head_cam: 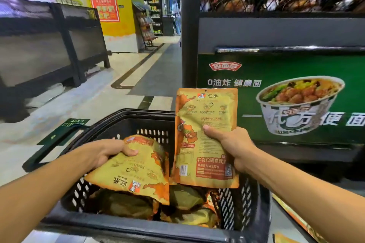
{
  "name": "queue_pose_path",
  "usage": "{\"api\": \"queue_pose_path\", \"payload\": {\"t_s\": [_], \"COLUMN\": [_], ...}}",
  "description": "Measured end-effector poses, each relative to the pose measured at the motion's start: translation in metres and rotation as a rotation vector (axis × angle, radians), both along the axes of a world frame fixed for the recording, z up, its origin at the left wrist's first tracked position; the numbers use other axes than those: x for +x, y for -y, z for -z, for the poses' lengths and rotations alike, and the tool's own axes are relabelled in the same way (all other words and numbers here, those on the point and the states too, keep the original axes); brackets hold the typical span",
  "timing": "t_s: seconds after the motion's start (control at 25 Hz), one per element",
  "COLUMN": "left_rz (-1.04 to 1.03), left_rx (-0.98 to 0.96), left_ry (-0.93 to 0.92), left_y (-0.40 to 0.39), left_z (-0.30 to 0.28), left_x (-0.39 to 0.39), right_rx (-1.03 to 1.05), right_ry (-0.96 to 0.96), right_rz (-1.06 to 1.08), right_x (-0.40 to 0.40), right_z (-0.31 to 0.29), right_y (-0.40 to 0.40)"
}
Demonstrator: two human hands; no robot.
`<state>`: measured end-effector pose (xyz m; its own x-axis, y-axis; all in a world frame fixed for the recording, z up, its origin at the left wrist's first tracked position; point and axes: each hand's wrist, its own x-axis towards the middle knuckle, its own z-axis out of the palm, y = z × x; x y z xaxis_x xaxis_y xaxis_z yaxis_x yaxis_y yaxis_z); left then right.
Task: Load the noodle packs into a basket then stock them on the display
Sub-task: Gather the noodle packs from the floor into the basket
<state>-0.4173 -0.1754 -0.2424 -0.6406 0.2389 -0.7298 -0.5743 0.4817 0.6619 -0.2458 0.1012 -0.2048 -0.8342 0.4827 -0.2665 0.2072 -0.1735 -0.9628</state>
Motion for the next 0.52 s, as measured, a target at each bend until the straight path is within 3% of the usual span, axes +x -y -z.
{"api": "queue_pose_path", "payload": {"t_s": [0.16, 0.28, 0.52], "left_rz": [0.018, 0.057, 0.096], "left_rx": [0.001, -0.042, -0.182], "left_ry": [0.067, 0.047, -0.199], "left_y": [0.012, 0.008, -0.005], "left_z": [0.005, 0.005, 0.019], "left_x": [-0.005, -0.005, -0.011], "right_rx": [-0.1, -0.056, 0.1], "right_ry": [0.088, 0.257, 0.579], "right_rz": [-0.027, -0.116, -0.26], "right_x": [-0.002, -0.002, -0.02], "right_z": [-0.004, 0.006, 0.032], "right_y": [0.001, 0.012, 0.022]}}
